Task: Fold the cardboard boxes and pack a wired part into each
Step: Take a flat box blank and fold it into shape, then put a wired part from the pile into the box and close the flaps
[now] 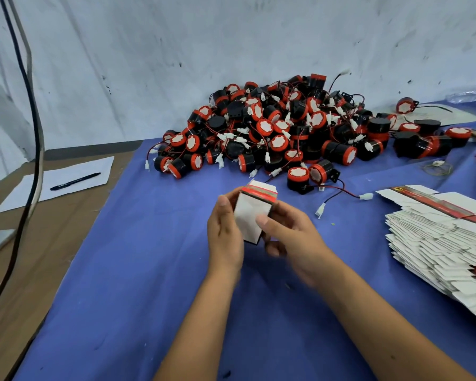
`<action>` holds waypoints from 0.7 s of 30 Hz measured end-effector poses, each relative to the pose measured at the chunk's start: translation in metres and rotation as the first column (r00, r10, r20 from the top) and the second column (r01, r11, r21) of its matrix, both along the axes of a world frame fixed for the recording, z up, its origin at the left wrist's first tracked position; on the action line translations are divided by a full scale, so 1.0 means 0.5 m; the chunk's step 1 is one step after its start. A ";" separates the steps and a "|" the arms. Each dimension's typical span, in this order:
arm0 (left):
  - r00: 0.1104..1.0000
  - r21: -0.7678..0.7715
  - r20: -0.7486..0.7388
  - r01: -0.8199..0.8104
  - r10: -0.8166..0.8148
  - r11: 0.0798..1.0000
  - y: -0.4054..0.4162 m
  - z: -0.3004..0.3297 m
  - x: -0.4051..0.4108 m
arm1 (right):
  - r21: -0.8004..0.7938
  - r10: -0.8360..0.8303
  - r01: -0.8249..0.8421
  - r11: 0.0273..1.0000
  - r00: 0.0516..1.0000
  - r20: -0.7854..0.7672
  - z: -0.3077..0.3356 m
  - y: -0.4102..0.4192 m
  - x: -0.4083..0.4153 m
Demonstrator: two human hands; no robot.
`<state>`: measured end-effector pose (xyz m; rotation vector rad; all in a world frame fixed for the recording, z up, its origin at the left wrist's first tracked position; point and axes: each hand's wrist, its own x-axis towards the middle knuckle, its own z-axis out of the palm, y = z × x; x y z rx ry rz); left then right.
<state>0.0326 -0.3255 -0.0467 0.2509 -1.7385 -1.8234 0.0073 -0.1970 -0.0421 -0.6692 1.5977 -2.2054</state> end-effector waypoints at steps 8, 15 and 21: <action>0.996 -0.144 0.057 0.074 -0.066 0.987 -0.001 -0.003 0.009 | 0.352 -0.066 0.775 0.524 0.450 -0.891 -0.009 0.007 -0.013; 0.938 -0.422 0.211 -0.164 0.273 0.891 -0.024 -0.029 -0.009 | 0.119 -0.391 0.746 0.656 0.470 -0.792 -0.002 0.018 -0.037; 0.931 -0.435 0.220 -0.173 0.291 0.884 -0.025 -0.030 -0.013 | 0.606 0.000 0.789 0.099 0.609 -0.793 0.009 0.019 -0.212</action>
